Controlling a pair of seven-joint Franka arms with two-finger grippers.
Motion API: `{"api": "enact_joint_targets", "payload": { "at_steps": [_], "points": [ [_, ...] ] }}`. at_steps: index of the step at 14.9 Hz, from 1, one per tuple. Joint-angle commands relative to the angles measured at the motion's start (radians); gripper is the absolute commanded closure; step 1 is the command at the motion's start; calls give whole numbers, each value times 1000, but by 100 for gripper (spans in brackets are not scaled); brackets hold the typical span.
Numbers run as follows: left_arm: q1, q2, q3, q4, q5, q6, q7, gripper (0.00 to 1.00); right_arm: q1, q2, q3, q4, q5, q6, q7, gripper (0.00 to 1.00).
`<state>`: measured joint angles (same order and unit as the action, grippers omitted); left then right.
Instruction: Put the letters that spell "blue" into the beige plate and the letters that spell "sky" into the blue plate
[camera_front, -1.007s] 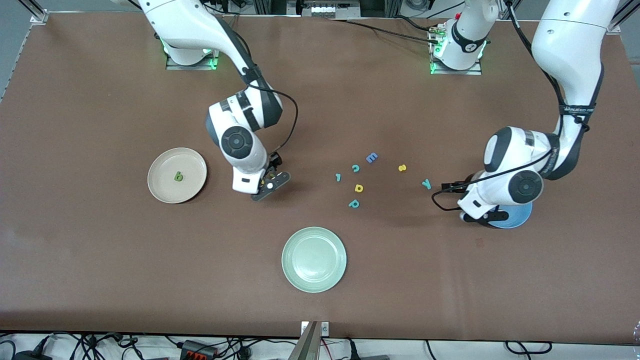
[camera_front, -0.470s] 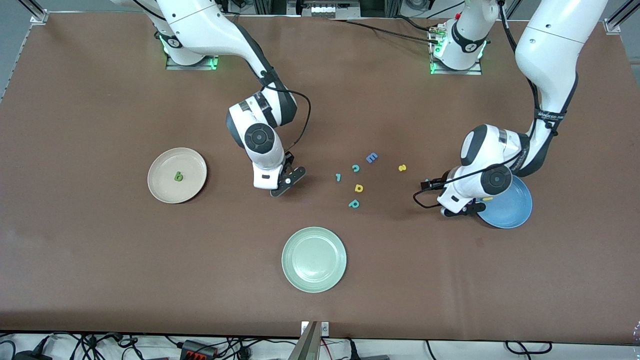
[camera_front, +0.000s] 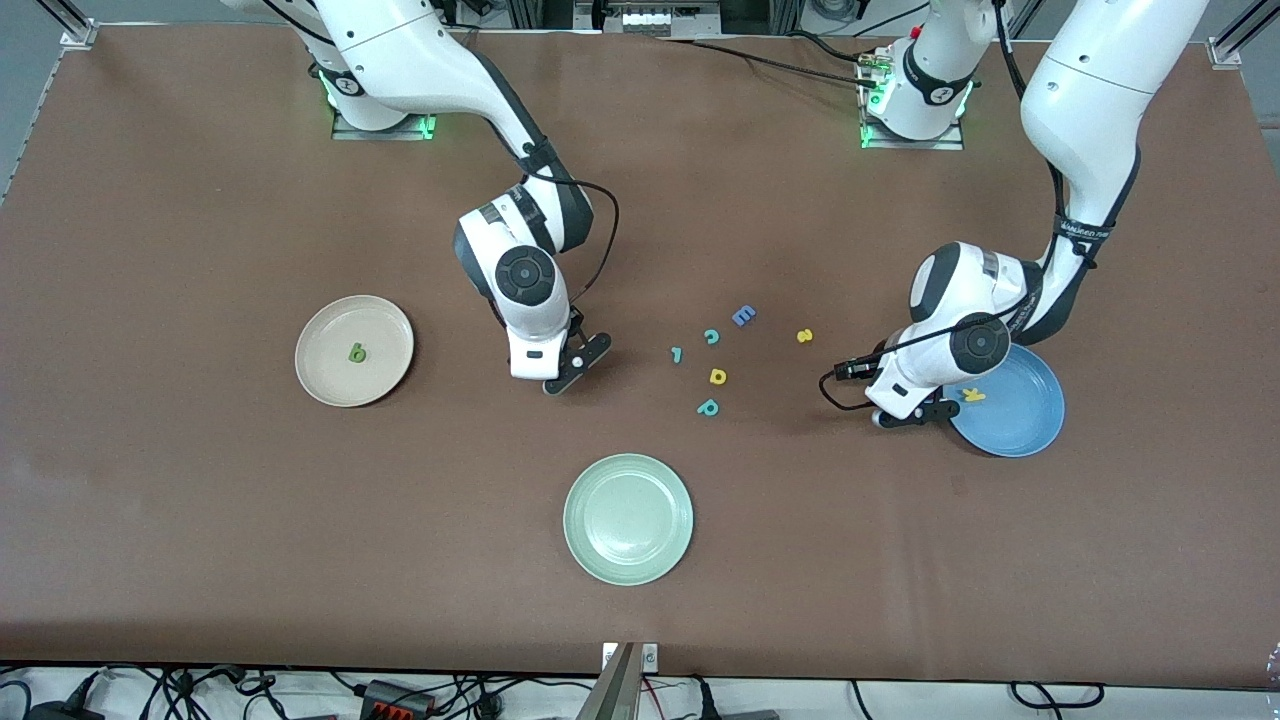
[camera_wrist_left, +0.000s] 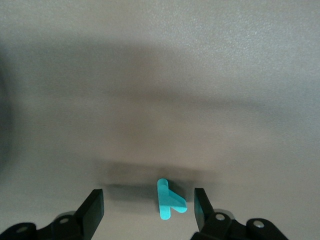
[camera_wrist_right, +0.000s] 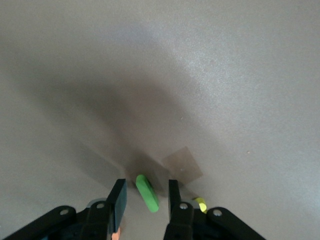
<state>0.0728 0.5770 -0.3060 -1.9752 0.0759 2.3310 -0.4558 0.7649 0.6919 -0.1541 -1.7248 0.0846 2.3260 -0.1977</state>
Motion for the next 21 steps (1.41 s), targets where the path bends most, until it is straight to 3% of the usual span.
{"api": "enact_joint_targets", "payload": {
  "at_steps": [1, 3, 7, 12, 15, 18, 21],
  "points": [
    [-1, -6, -5, -14, -11, 25, -6, 29, 5, 20, -4, 14, -11, 23, -12, 59],
    [-1, -3, -4, -34, -10, 56, -6, 37, 7, 27, -4, 13, -11, 26, -11, 67],
    [-1, -5, -4, -54, -5, 83, -4, 57, 8, 26, -4, 14, -9, 18, 0, 99],
    [-1, -5, -5, -54, -5, 83, -4, 80, -79, -72, -16, 13, -3, -52, 0, 100],
    [-1, -5, -4, -54, -5, 83, -4, 85, -223, -126, -16, 8, -3, -210, 4, 100],
    [-1, -5, -5, -54, -5, 82, -3, 89, -387, -164, -16, -33, -6, -283, -11, 100],
    [1, -5, -5, -54, -5, 80, 3, 91, -432, -227, -16, -149, -5, -284, -2, 100]
  ]
}}
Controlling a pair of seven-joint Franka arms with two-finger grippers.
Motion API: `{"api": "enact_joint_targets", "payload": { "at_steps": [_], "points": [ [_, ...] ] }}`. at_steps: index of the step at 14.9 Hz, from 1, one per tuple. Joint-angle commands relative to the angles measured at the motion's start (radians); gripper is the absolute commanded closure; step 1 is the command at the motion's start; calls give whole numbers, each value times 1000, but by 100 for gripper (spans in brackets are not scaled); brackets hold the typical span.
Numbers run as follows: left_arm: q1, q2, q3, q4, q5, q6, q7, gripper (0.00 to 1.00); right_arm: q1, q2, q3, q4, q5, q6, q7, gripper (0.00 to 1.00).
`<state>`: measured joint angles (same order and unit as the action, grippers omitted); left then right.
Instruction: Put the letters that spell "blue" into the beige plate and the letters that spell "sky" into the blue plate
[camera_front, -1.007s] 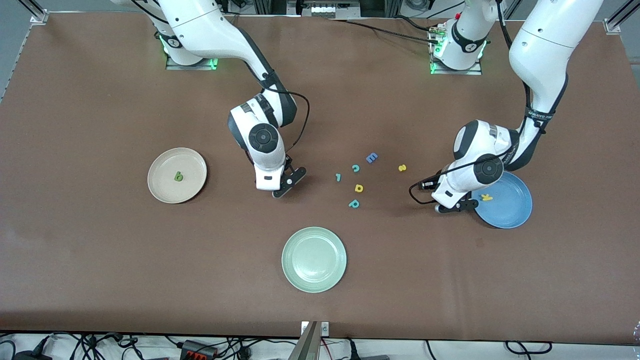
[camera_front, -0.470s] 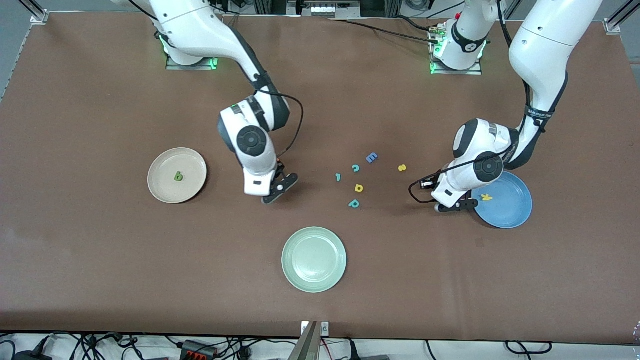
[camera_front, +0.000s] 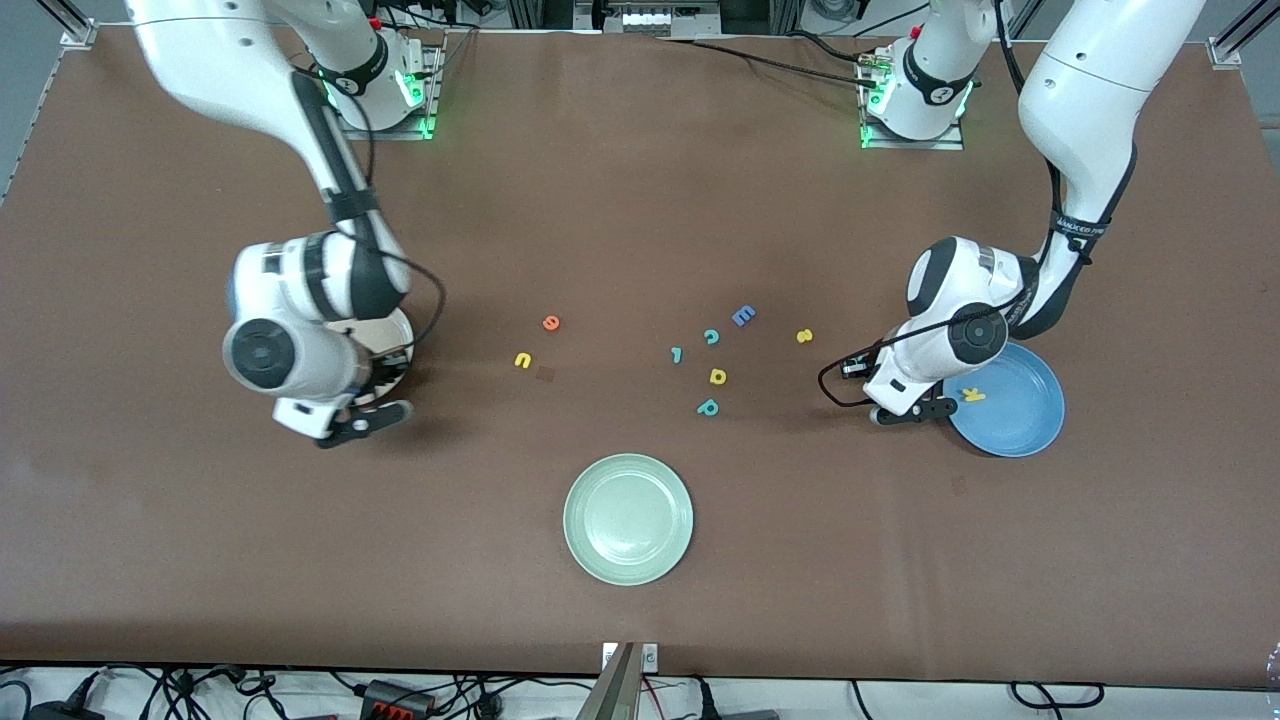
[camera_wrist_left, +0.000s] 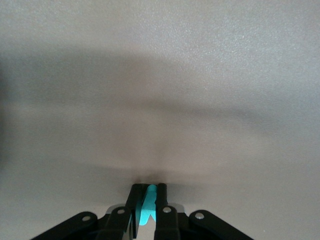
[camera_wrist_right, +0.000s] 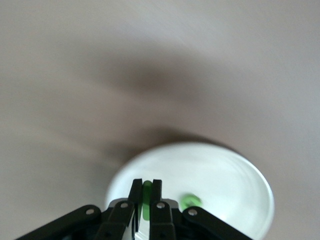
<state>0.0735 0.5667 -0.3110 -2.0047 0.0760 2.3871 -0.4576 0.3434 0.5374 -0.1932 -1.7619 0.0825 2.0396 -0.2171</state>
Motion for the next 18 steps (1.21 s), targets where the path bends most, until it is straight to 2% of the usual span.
{"api": "enact_joint_targets", "payload": {
  "at_steps": [1, 3, 5, 6, 7, 10, 12, 13, 14, 16, 18],
  "points": [
    [0, 5, 0, -25, -5, 24, 7, 93, -24, -88, 23, -151, -3, 4, 19, 100],
    [0, 4, 0, -22, -5, 20, 7, 93, -32, -89, 23, -214, 0, 28, 21, 100],
    [0, 1, 0, -17, -5, 14, 8, 93, -27, -85, 24, -284, 3, 132, 25, 100],
    [2, -2, 0, -16, -5, 12, 11, 93, -26, -80, 24, -292, 3, 149, 25, 67],
    [3, -4, 1, -14, -5, 6, 13, 93, -30, -79, 24, -285, 5, 148, 27, 1],
    [6, -11, 3, 35, -1, -86, 14, 93, -21, -106, 35, -216, 8, 96, 45, 0],
    [8, -11, 4, 69, 1, -138, 22, 93, 14, -111, 76, -189, 20, 103, 115, 0],
    [11, -17, 6, 84, 1, -164, 45, 93, 31, -106, 107, -185, 58, 115, 151, 0],
    [14, -25, 12, 96, 1, -189, 68, 93, 67, -102, 129, -186, 89, 155, 197, 0],
    [25, -27, 30, 151, 2, -277, 138, 93, 164, -82, 130, -189, 94, 210, 322, 0],
    [41, -27, 47, 220, 65, -374, 206, 93, 266, -62, 130, -188, 97, 249, 482, 0]
  ]
}}
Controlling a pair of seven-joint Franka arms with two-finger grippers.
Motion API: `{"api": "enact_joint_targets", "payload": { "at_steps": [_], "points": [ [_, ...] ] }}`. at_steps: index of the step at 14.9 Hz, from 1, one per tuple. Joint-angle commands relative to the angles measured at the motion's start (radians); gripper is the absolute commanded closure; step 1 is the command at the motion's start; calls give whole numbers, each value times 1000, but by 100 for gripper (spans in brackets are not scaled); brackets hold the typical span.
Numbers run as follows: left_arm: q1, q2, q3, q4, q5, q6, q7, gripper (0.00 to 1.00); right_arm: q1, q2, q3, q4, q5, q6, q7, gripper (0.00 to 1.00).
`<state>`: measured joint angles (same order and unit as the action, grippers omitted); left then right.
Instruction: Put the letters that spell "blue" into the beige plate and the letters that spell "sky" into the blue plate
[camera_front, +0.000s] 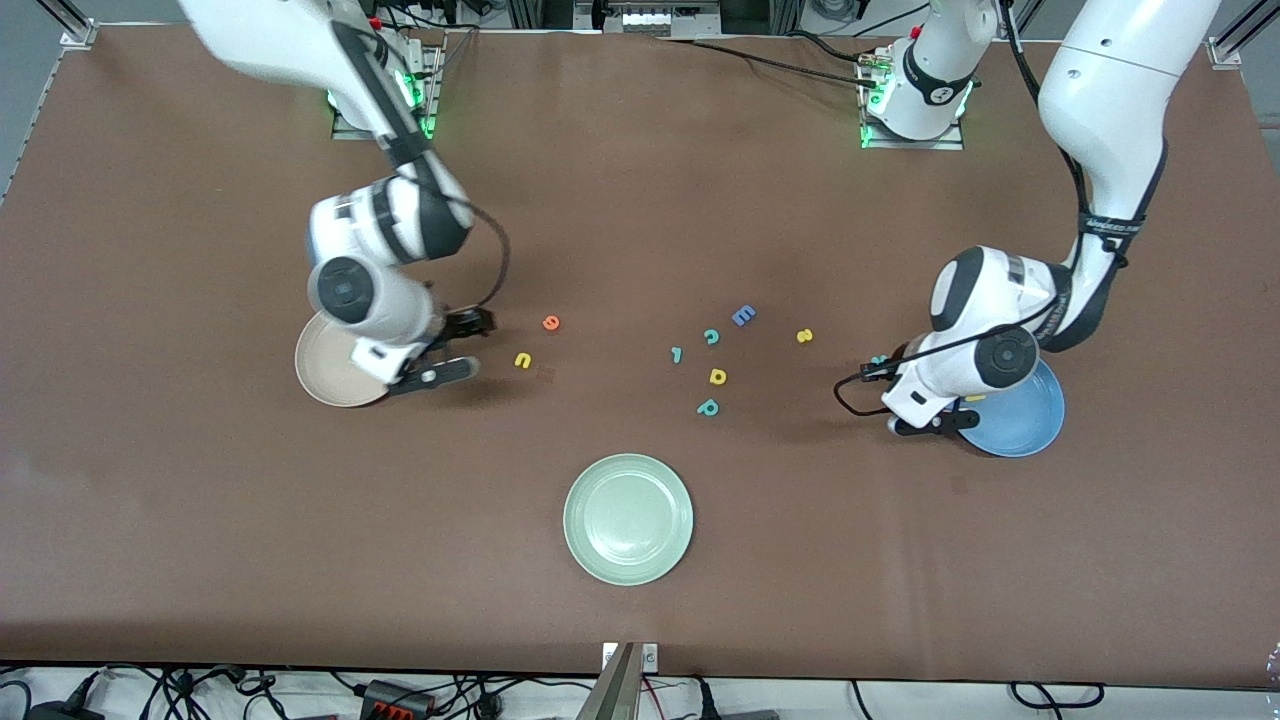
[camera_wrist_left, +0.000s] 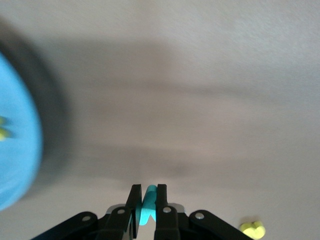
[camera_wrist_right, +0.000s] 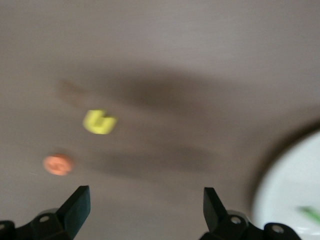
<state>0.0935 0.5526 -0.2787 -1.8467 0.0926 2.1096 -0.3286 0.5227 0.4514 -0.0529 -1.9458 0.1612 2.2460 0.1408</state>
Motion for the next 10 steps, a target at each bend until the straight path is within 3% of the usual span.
{"api": "enact_joint_targets", "payload": {
  "at_steps": [1, 8, 9, 10],
  "points": [
    [52, -13, 15, 73, 87, -111, 100, 93, 121, 36, -10, -5, 20, 73, 190, 0],
    [236, 30, 13, 69, 164, -43, 388, 91, 183, 90, -8, -1, 23, 227, 365, 0],
    [241, 36, 13, 67, 164, -43, 390, 87, 180, 104, -8, 1, 23, 239, 365, 5],
    [241, 36, 12, 64, 164, -43, 390, 76, 181, 110, -8, 1, 23, 244, 365, 15]
  ]
}}
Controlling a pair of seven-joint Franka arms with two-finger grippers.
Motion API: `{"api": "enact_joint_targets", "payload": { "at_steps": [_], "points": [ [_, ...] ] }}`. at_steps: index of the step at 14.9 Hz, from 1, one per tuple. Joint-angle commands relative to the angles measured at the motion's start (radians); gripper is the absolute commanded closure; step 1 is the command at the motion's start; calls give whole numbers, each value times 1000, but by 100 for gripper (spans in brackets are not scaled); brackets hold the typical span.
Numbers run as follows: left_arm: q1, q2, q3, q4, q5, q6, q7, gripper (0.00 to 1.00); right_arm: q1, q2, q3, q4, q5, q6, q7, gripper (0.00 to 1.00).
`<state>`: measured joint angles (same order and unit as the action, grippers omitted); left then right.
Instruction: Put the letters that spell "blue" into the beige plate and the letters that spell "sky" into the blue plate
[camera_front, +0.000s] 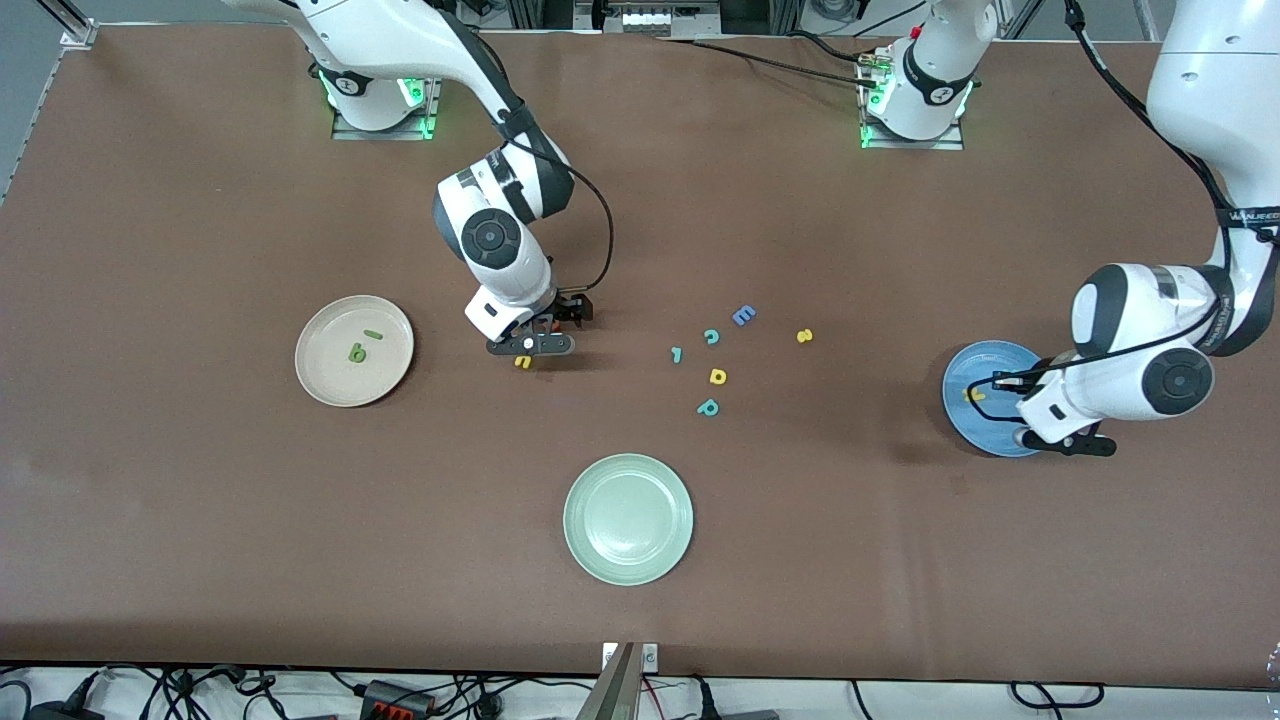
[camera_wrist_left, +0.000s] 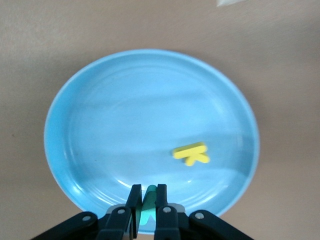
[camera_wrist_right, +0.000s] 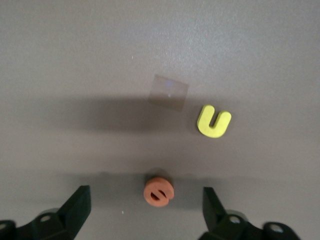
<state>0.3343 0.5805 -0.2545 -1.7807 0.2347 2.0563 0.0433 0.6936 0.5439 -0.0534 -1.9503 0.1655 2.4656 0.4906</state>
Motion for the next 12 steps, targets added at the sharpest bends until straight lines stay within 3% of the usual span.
{"api": "enact_joint_targets", "payload": {
  "at_steps": [1, 2, 5, 7, 9, 12],
  "points": [
    [-3, 7, -12, -3, 20, 7, 15, 40, 11, 22, -8, 4, 19, 23, 16, 16],
    [-4, 7, -17, -5, 17, 5, 6, 0, 12, 28, -8, 2, 20, 19, 19, 16],
    [-9, -2, -44, -5, 6, -30, -8, 0, 33, 39, -8, -1, 19, 16, 81, 19],
    [-4, -14, -121, -6, 2, -88, -118, 0, 34, 39, -8, 1, 19, 18, 80, 23],
    [-4, -18, -204, -6, 2, -123, -279, 0, 37, 39, -8, 1, 19, 16, 82, 35],
    [-9, -16, -323, -52, 3, -93, -459, 0, 26, 37, -8, 1, 19, 16, 65, 65]
  ]
}}
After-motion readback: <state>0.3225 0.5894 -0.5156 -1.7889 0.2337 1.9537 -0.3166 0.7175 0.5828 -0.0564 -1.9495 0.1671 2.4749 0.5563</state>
